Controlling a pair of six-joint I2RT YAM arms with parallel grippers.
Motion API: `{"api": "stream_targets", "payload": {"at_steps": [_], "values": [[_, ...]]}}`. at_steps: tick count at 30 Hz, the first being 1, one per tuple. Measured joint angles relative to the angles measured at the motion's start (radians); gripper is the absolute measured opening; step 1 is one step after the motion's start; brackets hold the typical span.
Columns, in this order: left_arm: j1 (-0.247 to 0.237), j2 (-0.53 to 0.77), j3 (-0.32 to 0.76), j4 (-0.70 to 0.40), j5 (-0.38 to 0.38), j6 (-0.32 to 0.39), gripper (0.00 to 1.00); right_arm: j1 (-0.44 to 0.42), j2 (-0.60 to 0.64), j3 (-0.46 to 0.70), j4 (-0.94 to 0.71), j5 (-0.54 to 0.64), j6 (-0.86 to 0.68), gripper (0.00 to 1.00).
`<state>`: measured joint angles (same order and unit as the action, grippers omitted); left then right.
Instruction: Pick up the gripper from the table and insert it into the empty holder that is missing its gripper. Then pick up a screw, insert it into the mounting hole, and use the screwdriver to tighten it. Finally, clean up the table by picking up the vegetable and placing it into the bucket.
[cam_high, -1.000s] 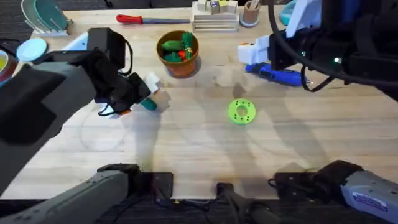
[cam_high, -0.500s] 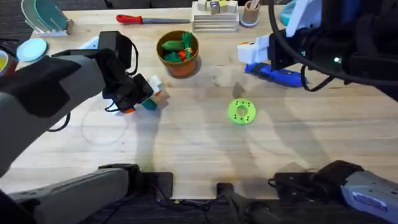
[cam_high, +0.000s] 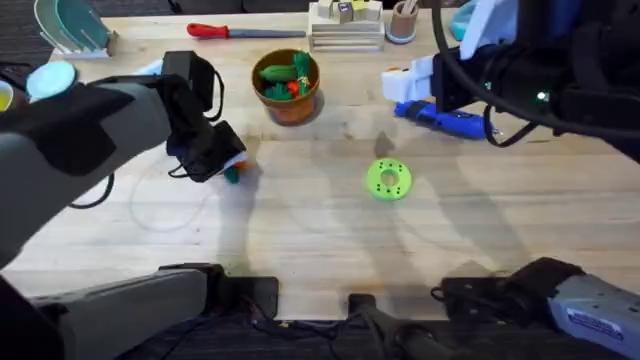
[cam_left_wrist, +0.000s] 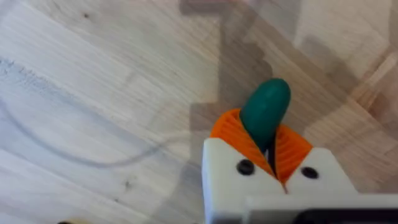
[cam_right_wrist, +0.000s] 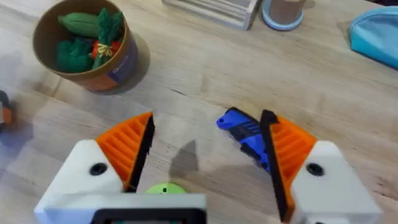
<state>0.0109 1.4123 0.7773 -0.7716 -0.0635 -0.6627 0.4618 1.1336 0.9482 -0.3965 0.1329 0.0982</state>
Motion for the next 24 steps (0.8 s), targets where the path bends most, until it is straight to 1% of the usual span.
{"api": "stream_targets", "payload": {"at_steps": [2,4,7,10,12,14,19,21,24], "values": [[0.0,0.001,0.03,-0.053,0.004,0.0,0.026,0.0,0.0,0.0,0.0,0.0,0.0,0.991],[0.0,0.002,0.086,-0.117,0.008,0.0,0.026,0.0,0.0,0.0,0.0,0.0,0.0,0.991],[0.0,0.002,0.212,-0.19,0.012,0.0,0.025,0.0,0.0,0.0,0.0,0.0,0.0,0.991],[-0.013,0.002,0.35,-0.216,0.012,0.0,0.025,0.0,0.0,0.0,0.0,0.0,0.0,0.991],[-0.038,0.002,0.422,-0.187,0.016,0.0,0.025,0.0,0.0,0.0,0.0,0.0,0.0,0.991],[-0.069,0.002,0.454,-0.129,0.024,0.0,0.025,0.0,0.0,0.0,0.0,0.0,0.0,0.991],[-0.163,0.007,0.462,0.012,0.046,-0.002,0.025,0.0,0.0,0.0,0.0,0.0,0.0,0.991],[-0.184,0.015,0.462,0.055,0.052,-0.003,0.025,0.0,0.0,0.0,0.0,0.0,0.0,0.991],[-0.192,0.032,0.462,0.09,0.056,-0.003,0.025,0.0,0.0,0.0,0.0,0.0,0.0,0.992]]}}
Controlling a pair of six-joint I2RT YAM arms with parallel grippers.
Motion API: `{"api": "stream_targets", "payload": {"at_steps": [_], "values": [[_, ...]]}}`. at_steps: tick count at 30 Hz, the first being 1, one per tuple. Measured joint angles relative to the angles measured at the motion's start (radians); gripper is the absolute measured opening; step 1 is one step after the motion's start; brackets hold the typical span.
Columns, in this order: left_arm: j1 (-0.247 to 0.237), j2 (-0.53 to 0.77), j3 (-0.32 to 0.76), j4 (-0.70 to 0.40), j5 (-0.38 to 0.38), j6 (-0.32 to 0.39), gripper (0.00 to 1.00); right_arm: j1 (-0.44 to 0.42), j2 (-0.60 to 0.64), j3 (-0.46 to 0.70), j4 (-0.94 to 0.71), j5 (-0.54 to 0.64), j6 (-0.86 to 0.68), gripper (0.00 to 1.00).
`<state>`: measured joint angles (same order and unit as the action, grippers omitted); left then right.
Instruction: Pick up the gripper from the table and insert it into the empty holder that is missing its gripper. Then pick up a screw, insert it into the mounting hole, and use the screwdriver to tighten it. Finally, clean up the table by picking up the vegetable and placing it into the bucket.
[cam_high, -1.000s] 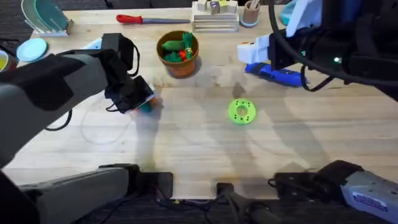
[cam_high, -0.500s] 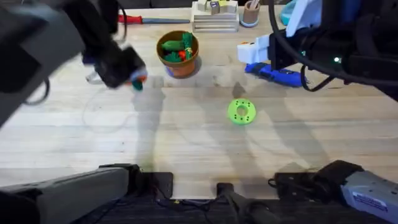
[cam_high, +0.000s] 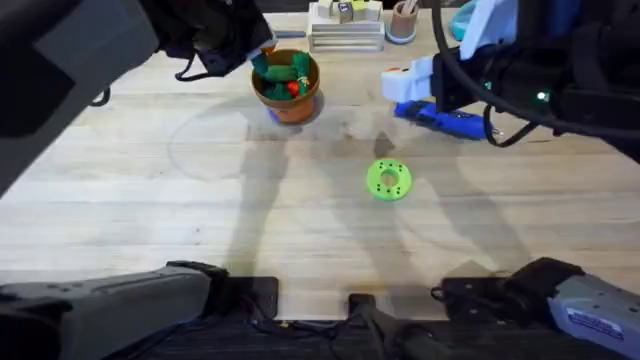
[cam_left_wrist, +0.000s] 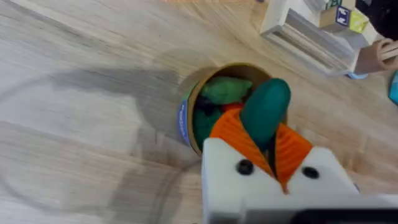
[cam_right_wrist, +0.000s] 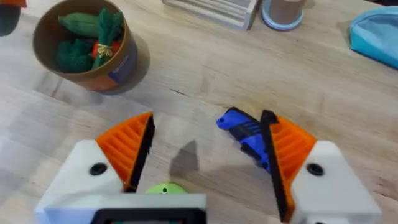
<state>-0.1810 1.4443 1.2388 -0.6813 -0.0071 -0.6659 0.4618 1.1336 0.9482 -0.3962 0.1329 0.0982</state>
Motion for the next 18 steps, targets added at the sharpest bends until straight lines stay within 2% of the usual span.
{"api": "stream_targets", "payload": {"at_steps": [1,2,7,8,11,14,16,17,18], "values": [[0.0,0.006,0.0,0.002,0.0,0.001,0.058,0.0,0.0,0.0,0.0,0.0,0.0,0.992],[0.0,0.011,0.0,0.004,0.0,-0.001,0.156,0.0,0.0,0.0,0.0,0.0,0.0,0.992],[0.0,0.036,0.0,0.009,0.004,-0.003,0.904,0.0,0.0,0.0,0.0,0.0,0.0,0.991],[0.0,0.04,0.0,0.009,0.004,-0.007,0.969,0.0,0.0,0.0,-0.001,0.0,0.0,0.991],[0.0,0.043,0.0,0.009,0.004,-0.007,0.992,0.0,0.0,0.0,0.0,0.0,0.0,0.991],[0.0,0.041,0.0,0.012,0.005,0.029,0.994,0.0,0.0,0.0,-0.002,-0.003,0.0,0.991],[0.0,0.034,0.0,0.012,0.005,0.07,0.993,0.0,-0.002,0.006,-0.024,-0.019,0.0,0.991],[-0.001,-0.002,0.0,0.007,0.013,0.156,0.994,0.0,-0.021,0.046,-0.123,-0.06,0.0,0.992],[-0.003,-0.023,0.0,0.007,0.014,0.187,0.994,0.0,-0.032,0.065,-0.155,-0.071,0.0,0.991]]}}
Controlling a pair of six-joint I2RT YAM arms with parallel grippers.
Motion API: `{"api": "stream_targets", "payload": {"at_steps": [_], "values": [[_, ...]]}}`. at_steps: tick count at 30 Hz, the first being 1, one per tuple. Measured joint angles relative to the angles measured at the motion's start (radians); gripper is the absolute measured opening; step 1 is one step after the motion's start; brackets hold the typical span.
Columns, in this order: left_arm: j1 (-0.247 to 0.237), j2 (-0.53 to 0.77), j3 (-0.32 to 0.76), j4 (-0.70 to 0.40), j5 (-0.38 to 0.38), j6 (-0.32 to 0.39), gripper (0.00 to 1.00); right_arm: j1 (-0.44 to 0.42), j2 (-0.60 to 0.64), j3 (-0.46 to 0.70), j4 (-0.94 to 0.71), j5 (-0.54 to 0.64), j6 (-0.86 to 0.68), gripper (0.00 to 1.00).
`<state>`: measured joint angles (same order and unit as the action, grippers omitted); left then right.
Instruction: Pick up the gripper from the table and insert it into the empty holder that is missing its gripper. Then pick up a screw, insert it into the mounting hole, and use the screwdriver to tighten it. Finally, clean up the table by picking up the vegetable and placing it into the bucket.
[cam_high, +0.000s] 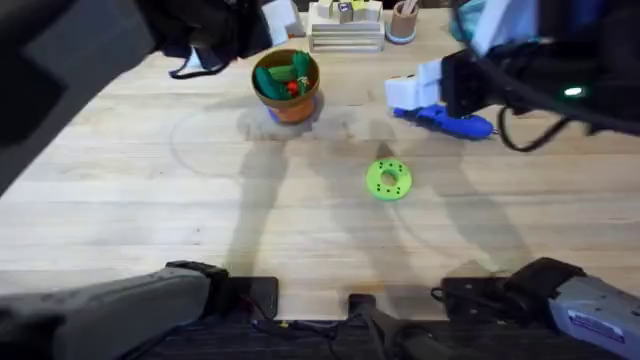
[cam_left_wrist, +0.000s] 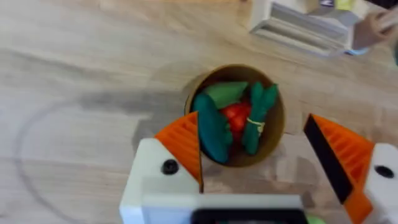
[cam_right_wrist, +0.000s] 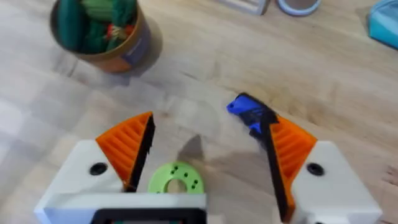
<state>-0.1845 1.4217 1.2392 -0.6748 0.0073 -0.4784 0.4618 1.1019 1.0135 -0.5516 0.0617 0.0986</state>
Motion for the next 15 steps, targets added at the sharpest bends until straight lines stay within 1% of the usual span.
{"api": "stream_targets", "payload": {"at_steps": [3,5,9,12,15], "values": [[-0.018,-0.079,0.002,-0.018,0.001,0.112,0.995,0.0,-0.039,0.088,-0.136,-0.028,0.002,0.991],[-0.038,-0.137,0.008,-0.049,0.001,0.202,0.995,0.0,-0.06,0.144,-0.225,-0.037,0.003,0.991],[-0.085,-0.243,0.019,-0.168,0.002,0.388,0.995,0.0,-0.096,0.22,-0.372,-0.048,0.003,0.991],[-0.111,-0.305,0.019,-0.258,0.005,0.488,0.994,0.0,-0.123,0.248,-0.449,-0.053,0.012,0.991],[-0.114,-0.353,0.019,-0.319,0.005,0.542,0.994,0.0,-0.164,0.253,-0.476,-0.056,0.044,0.992]]}}
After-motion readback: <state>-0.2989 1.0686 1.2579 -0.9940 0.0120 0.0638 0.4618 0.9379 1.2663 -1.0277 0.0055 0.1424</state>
